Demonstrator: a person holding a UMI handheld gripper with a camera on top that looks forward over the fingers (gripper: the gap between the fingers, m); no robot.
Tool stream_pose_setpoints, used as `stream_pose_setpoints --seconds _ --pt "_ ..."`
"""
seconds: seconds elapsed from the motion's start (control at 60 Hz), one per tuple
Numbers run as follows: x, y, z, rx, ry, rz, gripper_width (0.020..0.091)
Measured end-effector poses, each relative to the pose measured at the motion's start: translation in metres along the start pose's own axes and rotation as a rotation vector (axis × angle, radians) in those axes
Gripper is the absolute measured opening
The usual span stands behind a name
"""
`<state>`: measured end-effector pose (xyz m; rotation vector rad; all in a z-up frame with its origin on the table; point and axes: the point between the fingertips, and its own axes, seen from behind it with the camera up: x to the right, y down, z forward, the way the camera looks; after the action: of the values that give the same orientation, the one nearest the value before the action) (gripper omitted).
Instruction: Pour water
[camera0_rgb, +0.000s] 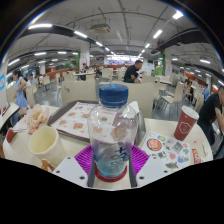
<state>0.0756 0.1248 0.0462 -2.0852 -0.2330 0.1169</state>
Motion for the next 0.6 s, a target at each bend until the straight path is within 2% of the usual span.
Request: stream_pose_setpoints --seconds 0.083,0.15,0.183,0.233,0.283,0.333,0.6 --pt "0.000 0.000 0.002 -0.003 -0.003 0.001 0.0545" --pt "0.001 0.004 0.001 -0.041 0.002 -0.003 0.0599" --pt "0.001 0.008 -0.001 -0.071 0.002 0.001 0.0690" --pt "-0.001 0.011 -0.006 -0.103 0.001 0.012 0.0863" --pt "-0.001 0.012 -0.016 -0.121 0.018 0.025 0.0837" --pt "0.000 0.011 -0.029 -0.133 0.045 0.032 0.0856" --pt "-0.040 0.015 -0.147 -0.227 0.161 0.084 0.0857"
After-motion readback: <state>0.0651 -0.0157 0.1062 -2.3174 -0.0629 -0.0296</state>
